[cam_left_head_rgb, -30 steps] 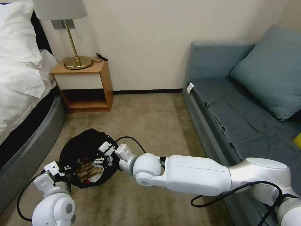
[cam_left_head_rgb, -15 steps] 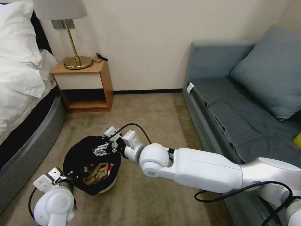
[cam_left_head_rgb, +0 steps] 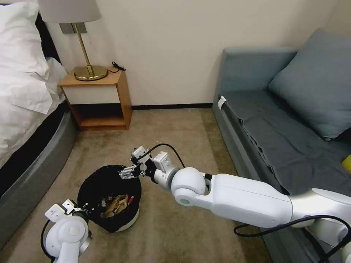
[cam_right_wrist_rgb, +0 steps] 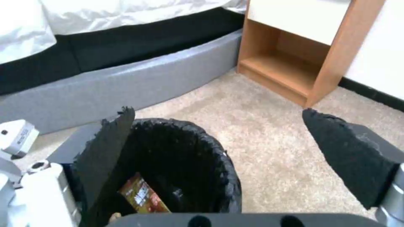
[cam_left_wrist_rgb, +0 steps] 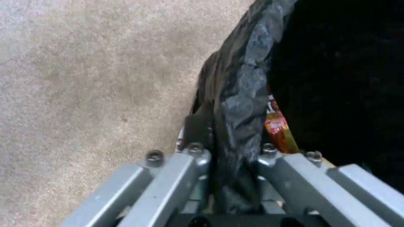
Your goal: Pick up the trash bin, then pick up the garbage on the floor and place it into the trash bin.
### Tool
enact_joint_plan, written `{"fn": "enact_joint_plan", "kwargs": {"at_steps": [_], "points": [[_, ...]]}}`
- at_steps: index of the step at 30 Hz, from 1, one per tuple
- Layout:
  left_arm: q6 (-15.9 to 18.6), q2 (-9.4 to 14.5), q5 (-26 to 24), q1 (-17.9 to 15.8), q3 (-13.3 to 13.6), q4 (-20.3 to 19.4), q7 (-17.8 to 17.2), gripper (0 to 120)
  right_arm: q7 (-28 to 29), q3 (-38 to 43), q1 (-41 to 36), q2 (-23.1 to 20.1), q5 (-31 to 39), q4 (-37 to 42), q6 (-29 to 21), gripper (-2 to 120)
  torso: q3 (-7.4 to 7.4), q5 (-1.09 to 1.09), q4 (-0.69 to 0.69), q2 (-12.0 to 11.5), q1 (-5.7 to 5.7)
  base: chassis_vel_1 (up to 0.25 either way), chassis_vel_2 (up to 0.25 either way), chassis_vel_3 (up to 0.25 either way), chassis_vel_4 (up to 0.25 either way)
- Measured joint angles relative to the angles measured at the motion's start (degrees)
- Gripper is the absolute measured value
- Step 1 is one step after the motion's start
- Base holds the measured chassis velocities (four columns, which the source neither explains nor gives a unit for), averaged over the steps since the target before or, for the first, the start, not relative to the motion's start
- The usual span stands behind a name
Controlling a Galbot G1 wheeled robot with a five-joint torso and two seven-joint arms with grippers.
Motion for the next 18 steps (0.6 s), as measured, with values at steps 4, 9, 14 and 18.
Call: {"fn": "enact_joint_plan", "kwargs": {"at_steps": [4, 9, 14, 18], "points": [[-1.12, -0.02, 4.30, 0.89, 0.00, -0.69, 3.29, 26, -0.09, 0.33, -0.44, 0.02, -0.23, -0.26, 0.06, 100, 0.00, 0.00, 0.00, 0.00, 0.00, 0.000, 0.000, 0.000, 0.000], [-3.24, -0.04, 12.56, 2.57, 0.04, -1.45, 9.06, 44, -0.20, 0.59, -0.84, -0.04, -0.40, -0.34, 0.12, 100, 0.00, -0.01, 0.00, 0.00, 0.00, 0.000, 0.000, 0.000, 0.000], [-13.45, -0.03, 26.08, 6.28, -0.56, -3.28, 24.82, 66, -0.21, 2.42, -1.67, -0.76, -0.42, 0.10, 0.19, 100, 0.00, -0.01, 0.01, 0.00, 0.00, 0.000, 0.000, 0.000, 0.000], [-19.83, 0.13, 30.82, 7.92, -1.55, -3.58, 34.05, 77, -0.20, 3.95, -2.36, -1.93, -0.33, 0.81, 0.32, 100, 0.00, 0.00, 0.02, 0.00, 0.00, 0.000, 0.000, 0.000, 0.000]]}}
